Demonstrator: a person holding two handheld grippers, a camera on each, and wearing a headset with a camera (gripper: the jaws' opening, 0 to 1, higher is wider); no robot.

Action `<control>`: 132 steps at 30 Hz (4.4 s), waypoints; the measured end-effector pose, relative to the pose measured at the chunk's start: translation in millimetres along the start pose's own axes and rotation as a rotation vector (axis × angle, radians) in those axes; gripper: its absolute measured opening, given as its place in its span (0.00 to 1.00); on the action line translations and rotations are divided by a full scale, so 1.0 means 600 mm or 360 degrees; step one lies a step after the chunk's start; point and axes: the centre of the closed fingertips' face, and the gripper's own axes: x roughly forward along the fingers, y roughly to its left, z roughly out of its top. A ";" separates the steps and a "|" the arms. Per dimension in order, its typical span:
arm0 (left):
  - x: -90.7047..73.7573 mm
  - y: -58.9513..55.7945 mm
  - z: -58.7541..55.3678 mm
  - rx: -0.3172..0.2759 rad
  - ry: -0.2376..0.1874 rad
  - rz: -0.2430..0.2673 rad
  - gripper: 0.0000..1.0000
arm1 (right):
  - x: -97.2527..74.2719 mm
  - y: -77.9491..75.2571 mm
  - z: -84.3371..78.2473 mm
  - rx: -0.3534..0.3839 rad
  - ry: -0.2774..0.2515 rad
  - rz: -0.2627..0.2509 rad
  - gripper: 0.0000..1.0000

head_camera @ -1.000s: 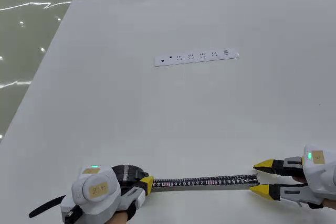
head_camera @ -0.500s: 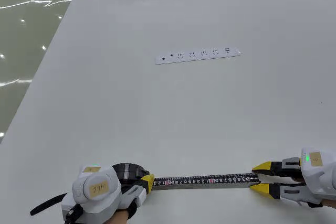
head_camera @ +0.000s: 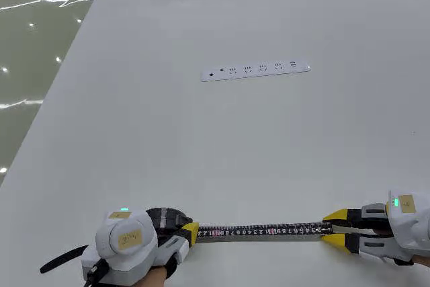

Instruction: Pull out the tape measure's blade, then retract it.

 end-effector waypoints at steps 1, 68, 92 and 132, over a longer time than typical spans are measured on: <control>0.000 0.000 0.000 -0.0001 0.0000 0.0002 0.64 | 0.000 0.000 0.000 0.0003 -0.0001 -0.0001 0.14; -0.007 0.005 0.000 -0.0175 0.0047 -0.0128 0.61 | 0.102 0.054 0.118 -0.0041 -0.0164 0.0275 0.12; -0.009 0.009 0.002 -0.0260 0.0042 -0.0185 0.61 | 0.171 0.089 0.174 -0.0033 -0.0235 0.0369 0.12; -0.011 0.015 0.005 -0.0394 0.0005 -0.0238 0.62 | 0.226 0.111 0.217 -0.0035 -0.0226 0.0447 0.12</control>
